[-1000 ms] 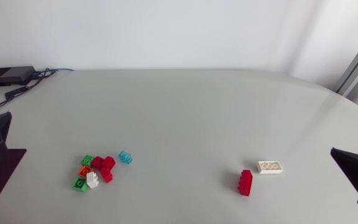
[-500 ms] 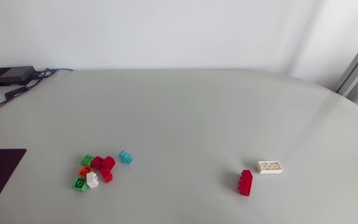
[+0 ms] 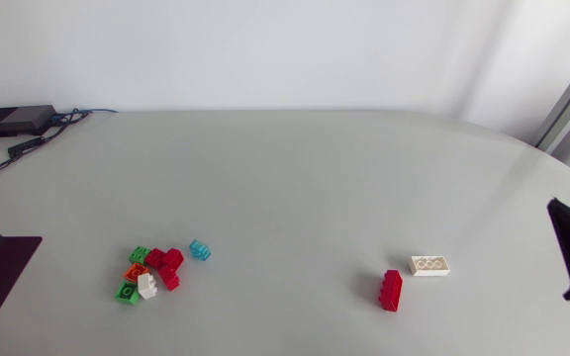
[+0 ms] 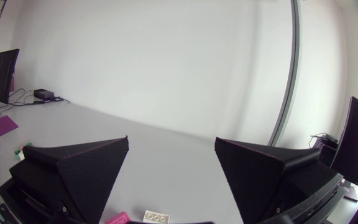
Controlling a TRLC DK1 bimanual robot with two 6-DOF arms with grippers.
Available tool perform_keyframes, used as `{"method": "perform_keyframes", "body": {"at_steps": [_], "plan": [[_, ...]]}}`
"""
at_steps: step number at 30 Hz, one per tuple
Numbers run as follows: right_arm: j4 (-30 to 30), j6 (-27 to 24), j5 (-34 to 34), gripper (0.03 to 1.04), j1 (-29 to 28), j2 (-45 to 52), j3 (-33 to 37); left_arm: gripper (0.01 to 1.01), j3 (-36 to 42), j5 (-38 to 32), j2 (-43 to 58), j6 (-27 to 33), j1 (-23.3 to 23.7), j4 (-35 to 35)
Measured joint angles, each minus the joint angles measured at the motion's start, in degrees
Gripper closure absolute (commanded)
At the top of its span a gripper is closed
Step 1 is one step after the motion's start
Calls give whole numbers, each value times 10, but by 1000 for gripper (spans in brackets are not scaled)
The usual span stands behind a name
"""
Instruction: Sort duplo bricks by size, large to the right and small to the left
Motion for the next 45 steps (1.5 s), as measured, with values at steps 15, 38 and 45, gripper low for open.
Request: {"method": "perform_keyframes", "body": {"at_steps": [15, 38, 45], "plan": [[163, -38, 17, 66, -7, 0, -212, 46, -209, 3, -1, 75, -50, 193], [265, -78, 6, 66, -15, -1, -294, 48, -212, 133, -1, 109, 28, 125], [265, -76, 1, 66, -19, 0, -294, 46, -212, 155, 0, 109, 26, 108]]}}
